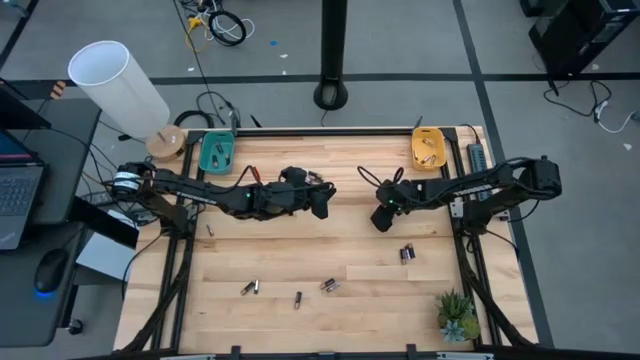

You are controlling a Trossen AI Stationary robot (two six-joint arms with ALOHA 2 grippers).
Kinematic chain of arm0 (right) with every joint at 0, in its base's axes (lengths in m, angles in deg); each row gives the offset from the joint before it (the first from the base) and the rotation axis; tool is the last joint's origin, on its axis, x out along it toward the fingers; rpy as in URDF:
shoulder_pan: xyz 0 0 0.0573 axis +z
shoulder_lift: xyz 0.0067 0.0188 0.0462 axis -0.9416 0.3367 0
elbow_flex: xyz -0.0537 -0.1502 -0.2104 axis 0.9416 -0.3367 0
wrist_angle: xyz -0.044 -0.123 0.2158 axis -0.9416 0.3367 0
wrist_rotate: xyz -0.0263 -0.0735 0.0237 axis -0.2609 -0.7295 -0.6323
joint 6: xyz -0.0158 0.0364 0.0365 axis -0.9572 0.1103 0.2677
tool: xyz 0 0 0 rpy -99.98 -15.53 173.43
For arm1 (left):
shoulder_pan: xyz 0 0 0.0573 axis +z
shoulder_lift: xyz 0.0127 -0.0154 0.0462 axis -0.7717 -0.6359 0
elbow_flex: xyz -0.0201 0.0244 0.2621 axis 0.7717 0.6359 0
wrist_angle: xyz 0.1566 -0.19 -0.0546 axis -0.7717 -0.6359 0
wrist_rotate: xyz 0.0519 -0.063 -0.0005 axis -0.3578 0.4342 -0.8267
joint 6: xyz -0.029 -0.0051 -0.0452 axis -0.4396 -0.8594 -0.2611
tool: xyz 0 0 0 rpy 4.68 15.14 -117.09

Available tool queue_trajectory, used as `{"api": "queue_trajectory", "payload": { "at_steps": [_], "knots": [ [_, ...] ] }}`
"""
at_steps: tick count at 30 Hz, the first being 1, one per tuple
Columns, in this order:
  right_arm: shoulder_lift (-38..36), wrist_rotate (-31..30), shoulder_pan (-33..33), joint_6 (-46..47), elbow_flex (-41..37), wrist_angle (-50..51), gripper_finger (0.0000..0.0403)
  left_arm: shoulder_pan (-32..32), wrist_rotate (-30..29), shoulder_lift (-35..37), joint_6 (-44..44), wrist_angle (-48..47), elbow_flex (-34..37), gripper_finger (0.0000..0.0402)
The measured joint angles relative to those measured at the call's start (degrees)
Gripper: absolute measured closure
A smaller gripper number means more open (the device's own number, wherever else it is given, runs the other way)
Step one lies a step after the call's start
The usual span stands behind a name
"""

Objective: Sort batteries
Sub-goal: Put the silver battery into the yellow bin

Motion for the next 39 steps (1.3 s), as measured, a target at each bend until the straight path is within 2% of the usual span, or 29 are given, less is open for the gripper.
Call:
{"api": "queue_trajectory", "payload": {
  "at_steps": [7, 10, 17, 22, 26, 28, 31, 33, 35, 37, 39],
  "knots": [
    [0.1, 0.2, -0.1, -1.9, -0.2, -1.3, 0.0352, 0.0, -0.4, 0.0, 0.0, 0.0, 0.0, 0.0229],
    [0.1, 1.7, 0.0, -3.1, -0.2, -2.7, 0.0385, 0.0, -0.4, 0.0, 0.0, 0.0, 0.0, 0.0229],
    [0.4, 3.2, -0.9, -5.1, 1.8, -1.5, 0.0378, 0.0, -0.4, 0.0, 0.0, 0.1, 0.0, 0.0229],
    [0.3, 4.7, -2.4, -8.0, 5.9, 0.2, 0.0399, 0.0, -0.4, 0.0, 0.0, 0.0, 0.0, 0.0229],
    [0.3, 5.1, -3.4, -9.4, 9.1, 1.6, 0.0398, 0.0, 0.4, 0.0, 0.0, -0.1, 0.0, 0.0229],
    [0.3, 5.5, -4.0, -9.5, 10.5, 3.2, 0.0396, 0.0, 1.7, 0.0, -0.3, -0.5, 0.0, 0.0229],
    [-0.5, 11.8, -4.3, -11.5, 13.1, 8.7, 0.0387, -0.2, 7.4, 0.0, -2.4, -2.5, 0.0, 0.0229],
    [-2.3, 16.9, -2.8, -14.3, 13.7, 10.9, 0.0375, -1.3, 13.8, 0.0, -3.2, -3.7, 0.0, 0.0229],
    [-4.4, 18.4, -0.1, -16.1, 13.7, 11.4, 0.0360, -3.5, 17.7, 0.0, -2.9, -7.0, 0.0, 0.0229],
    [-5.8, 17.5, 3.1, -17.5, 13.8, 11.3, 0.0341, -5.9, 17.9, 0.0, -1.5, -13.3, 0.0, 0.0229],
    [-6.2, 16.1, 6.7, -18.2, 13.3, 10.2, 0.0319, -7.7, 15.3, -0.1, -1.3, -18.8, 0.1, 0.0229]
  ]
}}
